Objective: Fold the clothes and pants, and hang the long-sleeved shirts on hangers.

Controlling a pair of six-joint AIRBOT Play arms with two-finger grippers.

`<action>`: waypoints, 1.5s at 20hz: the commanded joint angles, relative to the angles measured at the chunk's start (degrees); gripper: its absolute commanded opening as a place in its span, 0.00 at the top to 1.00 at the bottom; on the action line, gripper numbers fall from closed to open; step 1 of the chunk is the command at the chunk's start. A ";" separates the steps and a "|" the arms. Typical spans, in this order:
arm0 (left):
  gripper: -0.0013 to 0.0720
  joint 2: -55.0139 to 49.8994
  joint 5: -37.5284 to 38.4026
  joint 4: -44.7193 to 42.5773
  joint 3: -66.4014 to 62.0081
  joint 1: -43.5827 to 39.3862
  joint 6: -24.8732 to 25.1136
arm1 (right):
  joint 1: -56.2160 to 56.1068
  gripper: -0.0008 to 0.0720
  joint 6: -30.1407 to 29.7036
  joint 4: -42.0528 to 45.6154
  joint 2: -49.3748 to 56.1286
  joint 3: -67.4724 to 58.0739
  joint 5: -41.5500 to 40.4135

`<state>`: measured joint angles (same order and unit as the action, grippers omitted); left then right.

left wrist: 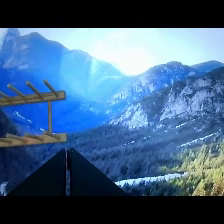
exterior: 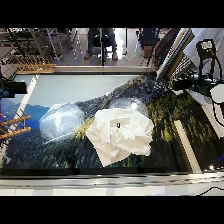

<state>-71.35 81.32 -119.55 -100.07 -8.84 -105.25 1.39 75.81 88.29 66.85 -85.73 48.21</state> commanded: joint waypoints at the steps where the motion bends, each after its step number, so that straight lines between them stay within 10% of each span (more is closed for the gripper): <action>1: 0.96 0.00 0.00 0.00 0.02 0.07 0.02 | -0.07 0.95 0.02 -0.04 0.04 0.02 0.00; 30: 0.96 0.00 -3.67 4.74 0.02 0.04 1.33 | -0.04 0.92 0.20 -14.71 -1.09 0.02 9.38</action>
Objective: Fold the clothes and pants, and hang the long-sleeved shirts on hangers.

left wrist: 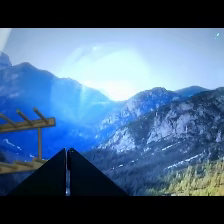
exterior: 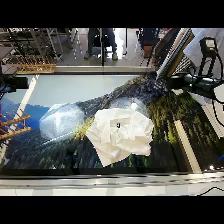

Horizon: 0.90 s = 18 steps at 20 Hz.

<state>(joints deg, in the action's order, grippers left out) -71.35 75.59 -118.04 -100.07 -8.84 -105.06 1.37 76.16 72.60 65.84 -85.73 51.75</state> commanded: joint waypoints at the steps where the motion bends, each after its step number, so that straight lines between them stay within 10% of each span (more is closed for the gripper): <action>1: 0.96 0.00 2.97 6.14 0.07 0.04 2.08 | -0.02 0.79 -0.17 1.18 -0.07 0.04 10.58; 2: 0.96 -0.02 3.30 9.79 0.22 0.04 3.10 | -0.02 0.64 -0.20 1.14 0.04 0.09 16.37; 3: 0.75 0.00 3.23 15.23 0.83 0.04 6.40 | -0.04 0.65 -0.13 1.05 0.31 0.46 21.90; 4: 0.06 0.00 3.23 22.97 2.14 0.02 10.62 | -0.04 0.66 0.02 0.28 0.42 1.95 26.64; 5: 0.01 -0.02 2.89 33.70 4.42 0.02 13.20 | -0.02 0.65 0.02 -0.90 0.22 5.14 30.01; 9: 0.05 -0.07 -9.51 62.03 22.84 -7.04 27.32 | 0.09 0.30 -0.09 -12.39 -6.16 30.25 22.75; 12: 0.05 -5.35 -22.67 60.65 29.97 -16.52 26.21 | 0.02 0.29 -4.39 -28.70 -10.36 48.33 10.25; 18: 0.05 -24.00 -23.98 60.00 20.33 -21.88 20.31 | 0.00 0.31 -11.96 -42.25 -4.02 55.76 -6.25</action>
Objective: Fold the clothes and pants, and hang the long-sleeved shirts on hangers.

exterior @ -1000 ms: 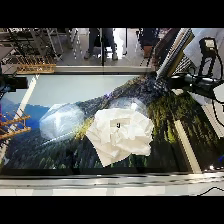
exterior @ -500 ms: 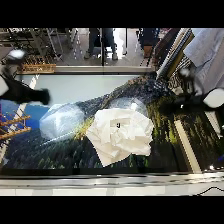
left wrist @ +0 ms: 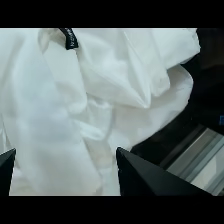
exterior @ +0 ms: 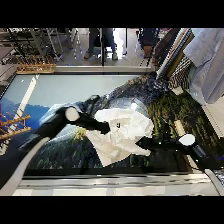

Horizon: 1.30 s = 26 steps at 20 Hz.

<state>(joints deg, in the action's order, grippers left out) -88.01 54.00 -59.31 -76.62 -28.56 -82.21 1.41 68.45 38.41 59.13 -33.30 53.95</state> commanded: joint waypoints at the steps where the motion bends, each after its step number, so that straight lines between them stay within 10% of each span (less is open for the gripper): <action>1: 0.05 -9.33 -2.40 1.25 -4.63 -2.16 -3.58 | -0.04 0.34 -6.67 -11.21 4.68 2.89 -10.23; 5: 0.45 -12.72 -3.28 -6.49 -6.36 -1.88 -13.16 | -4.87 0.41 -14.58 -20.90 13.42 -1.46 -15.30; 7: 0.95 -12.66 -3.85 -9.27 -6.40 -1.62 -15.50 | -10.51 0.73 -16.92 -24.46 16.59 -5.44 -19.37; 9: 0.96 -11.30 -2.43 -9.22 -6.43 -0.79 -15.23 | -14.47 0.96 -15.82 -21.73 16.79 -9.33 -20.11; 11: 0.96 -7.13 0.57 -9.22 -6.49 0.55 -11.50 | -14.84 0.96 -0.35 -6.10 14.38 -13.73 -16.09; 15: 0.96 6.01 6.99 -6.38 -14.75 5.62 -8.15 | -13.51 0.96 23.12 33.16 6.03 -36.28 18.34; 21: 0.97 21.68 8.33 -2.19 -30.51 11.76 -13.62 | -16.68 0.96 23.98 37.62 4.74 -79.25 17.20; 26: 0.97 23.82 22.49 -21.11 -24.63 12.83 -24.30 | -24.15 0.96 25.51 36.76 16.65 -81.70 13.33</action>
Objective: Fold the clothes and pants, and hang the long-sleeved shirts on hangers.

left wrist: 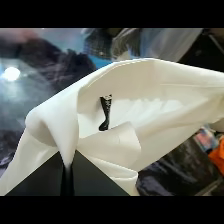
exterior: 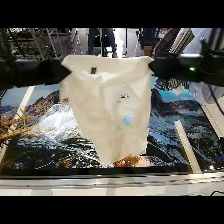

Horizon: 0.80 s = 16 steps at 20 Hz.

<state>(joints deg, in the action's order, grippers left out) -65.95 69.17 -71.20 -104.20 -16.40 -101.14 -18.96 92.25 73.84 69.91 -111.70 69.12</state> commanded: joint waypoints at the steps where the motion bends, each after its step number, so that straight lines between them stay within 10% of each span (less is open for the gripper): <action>1: 0.96 1.90 7.39 -9.18 6.78 0.70 -5.31 | -5.55 0.96 1.75 1.01 9.49 -2.51 -1.77; 3: 0.91 1.95 7.43 -9.68 15.56 0.79 -3.06 | -9.09 0.96 1.60 0.98 16.74 -2.10 -1.33; 5: 0.37 1.97 7.63 -13.88 22.86 2.84 -0.28 | -12.00 0.96 0.48 1.05 22.97 -2.10 -1.14; 6: 0.31 2.01 8.66 -16.04 26.08 5.42 2.14 | -13.09 0.96 -0.31 1.05 25.53 -2.10 -1.14; 16: 0.19 -7.67 -6.97 -11.08 29.51 62.60 19.15 | -15.89 0.96 -6.43 1.73 31.82 -1.92 -3.63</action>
<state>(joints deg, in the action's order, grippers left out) -67.92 68.31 -86.11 -72.64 33.08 -85.34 -34.48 87.35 75.31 100.95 -113.65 67.24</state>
